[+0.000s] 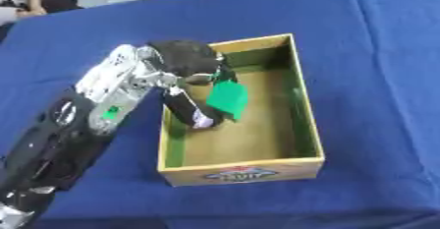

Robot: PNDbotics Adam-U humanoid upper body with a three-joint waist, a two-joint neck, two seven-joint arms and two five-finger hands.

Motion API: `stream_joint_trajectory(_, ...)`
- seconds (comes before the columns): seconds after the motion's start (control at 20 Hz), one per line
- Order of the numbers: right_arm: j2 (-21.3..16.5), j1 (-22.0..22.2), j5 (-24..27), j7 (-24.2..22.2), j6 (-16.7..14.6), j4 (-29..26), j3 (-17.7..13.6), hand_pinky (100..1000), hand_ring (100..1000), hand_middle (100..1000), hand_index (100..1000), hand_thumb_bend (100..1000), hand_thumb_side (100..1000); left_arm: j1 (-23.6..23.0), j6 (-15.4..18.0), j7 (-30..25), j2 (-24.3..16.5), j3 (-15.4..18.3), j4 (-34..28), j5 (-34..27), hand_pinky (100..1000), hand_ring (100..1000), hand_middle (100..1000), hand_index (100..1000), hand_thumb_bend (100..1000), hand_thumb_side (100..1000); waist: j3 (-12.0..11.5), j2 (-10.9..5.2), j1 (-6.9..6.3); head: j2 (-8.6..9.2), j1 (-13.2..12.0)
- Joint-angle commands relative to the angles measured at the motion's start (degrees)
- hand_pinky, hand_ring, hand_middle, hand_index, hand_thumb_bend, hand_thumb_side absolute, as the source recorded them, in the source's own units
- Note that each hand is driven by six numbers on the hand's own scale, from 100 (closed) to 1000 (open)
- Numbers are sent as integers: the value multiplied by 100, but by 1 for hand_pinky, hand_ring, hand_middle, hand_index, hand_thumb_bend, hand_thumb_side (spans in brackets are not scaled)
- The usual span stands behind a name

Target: Pick up objects on the table and place them in the box.

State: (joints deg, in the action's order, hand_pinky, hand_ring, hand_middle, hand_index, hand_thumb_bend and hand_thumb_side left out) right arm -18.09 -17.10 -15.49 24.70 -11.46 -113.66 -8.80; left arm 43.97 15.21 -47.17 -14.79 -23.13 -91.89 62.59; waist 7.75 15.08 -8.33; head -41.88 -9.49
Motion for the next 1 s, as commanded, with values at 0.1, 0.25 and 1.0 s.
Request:
stream_joint_trajectory(0.1,-110,-13,-36,15,27,-93,-36,745,815,673,772,100,882,107,324,-355,52,33,-48,167,621,815,780,965,739,905,-10,-123,41,-5,19)
stream_joint_trajectory(0.25,-97,-1,-43,-14,61,-93,-38,746,816,673,772,100,883,139,388,-440,86,137,-189,145,652,842,810,981,902,965,-14,-125,47,1,14)
stream_joint_trajectory(1.0,-75,50,-78,124,50,-93,-152,744,813,672,773,100,882,60,-451,531,439,1485,-1687,-280,298,569,541,775,100,967,-217,-105,183,52,137)
